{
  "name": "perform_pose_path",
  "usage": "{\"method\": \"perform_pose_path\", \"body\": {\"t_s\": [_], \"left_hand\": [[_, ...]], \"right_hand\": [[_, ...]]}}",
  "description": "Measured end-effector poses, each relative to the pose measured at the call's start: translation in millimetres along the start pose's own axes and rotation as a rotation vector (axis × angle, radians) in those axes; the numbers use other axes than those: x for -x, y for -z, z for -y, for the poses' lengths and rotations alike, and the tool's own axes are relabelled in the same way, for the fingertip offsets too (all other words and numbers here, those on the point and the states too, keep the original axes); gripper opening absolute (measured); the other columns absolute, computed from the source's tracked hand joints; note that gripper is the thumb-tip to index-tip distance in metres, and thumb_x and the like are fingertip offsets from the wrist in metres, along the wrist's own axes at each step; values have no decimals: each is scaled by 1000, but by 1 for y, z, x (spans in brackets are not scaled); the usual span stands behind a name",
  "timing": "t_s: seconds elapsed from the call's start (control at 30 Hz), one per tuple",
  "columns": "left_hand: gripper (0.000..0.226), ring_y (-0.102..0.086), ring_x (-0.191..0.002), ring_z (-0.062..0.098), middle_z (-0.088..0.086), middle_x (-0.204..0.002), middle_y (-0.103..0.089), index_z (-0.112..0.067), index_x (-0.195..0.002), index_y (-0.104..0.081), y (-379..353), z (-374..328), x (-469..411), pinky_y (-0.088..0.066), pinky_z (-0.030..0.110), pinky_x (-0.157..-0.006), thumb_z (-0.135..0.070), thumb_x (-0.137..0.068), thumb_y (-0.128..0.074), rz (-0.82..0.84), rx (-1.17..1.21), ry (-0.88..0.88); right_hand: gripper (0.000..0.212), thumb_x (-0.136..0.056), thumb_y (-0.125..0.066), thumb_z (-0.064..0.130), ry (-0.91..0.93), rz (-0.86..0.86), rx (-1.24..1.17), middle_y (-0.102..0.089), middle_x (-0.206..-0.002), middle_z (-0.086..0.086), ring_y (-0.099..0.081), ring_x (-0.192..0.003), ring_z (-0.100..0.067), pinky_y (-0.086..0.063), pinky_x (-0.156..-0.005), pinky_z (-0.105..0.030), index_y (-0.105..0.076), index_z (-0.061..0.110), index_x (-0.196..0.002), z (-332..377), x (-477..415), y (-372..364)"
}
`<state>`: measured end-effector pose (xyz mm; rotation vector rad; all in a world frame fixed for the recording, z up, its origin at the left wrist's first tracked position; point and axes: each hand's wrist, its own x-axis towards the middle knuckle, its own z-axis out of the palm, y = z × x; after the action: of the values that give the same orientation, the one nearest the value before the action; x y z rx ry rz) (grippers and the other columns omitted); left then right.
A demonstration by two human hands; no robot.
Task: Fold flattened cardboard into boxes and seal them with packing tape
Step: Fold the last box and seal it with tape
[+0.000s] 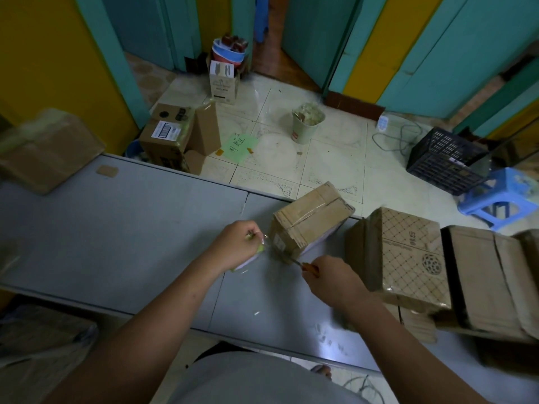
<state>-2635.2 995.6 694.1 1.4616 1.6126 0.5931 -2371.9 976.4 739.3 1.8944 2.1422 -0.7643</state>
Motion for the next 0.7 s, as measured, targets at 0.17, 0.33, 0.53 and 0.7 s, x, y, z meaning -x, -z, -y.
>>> {"method": "perform_pose_path", "body": {"t_s": [0.17, 0.33, 0.53, 0.7], "left_hand": [[16, -67, -91, 2, -20, -93, -72, -43, -88, -64, 0, 13, 7, -56, 32, -80, -30, -96, -67, 12, -83, -63], [9, -66, -84, 11, -13, -89, -71, -38, -94, -63, -10, 19, 16, -57, 39, -78, -35, -96, -71, 17, -140, -98], [30, -59, -120, 19, -3, -118, -65, -25, -124, -73, -22, 26, 28, -49, 34, -101, -32, -95, -79, 107, -310, -272], [42, -52, -132, 30, -1, -137, -55, -34, -144, -59, -42, 35, 41, -42, 38, -110, -33, -102, -63, 249, -683, -322]], "right_hand": [[26, -103, -54, 53, 79, -56, 47, -66, -92, 5, -66, -78, -14, -57, -74, -30, -64, 29, -108, -16, 18, -27], [33, -100, -59, 51, 86, 30, 75, -56, -117, 2, -65, -104, -20, -52, -83, -32, -57, 31, -125, -25, 28, -66], [34, -97, -62, 48, 98, 50, 112, -57, -129, 1, -53, -123, -22, -45, -95, -31, -60, 29, -126, -30, 25, -79], [7, -95, -68, 31, 235, -319, -162, -64, -97, 7, -64, -90, -16, -52, -77, -35, -73, 30, -100, -10, 22, -36]]}}
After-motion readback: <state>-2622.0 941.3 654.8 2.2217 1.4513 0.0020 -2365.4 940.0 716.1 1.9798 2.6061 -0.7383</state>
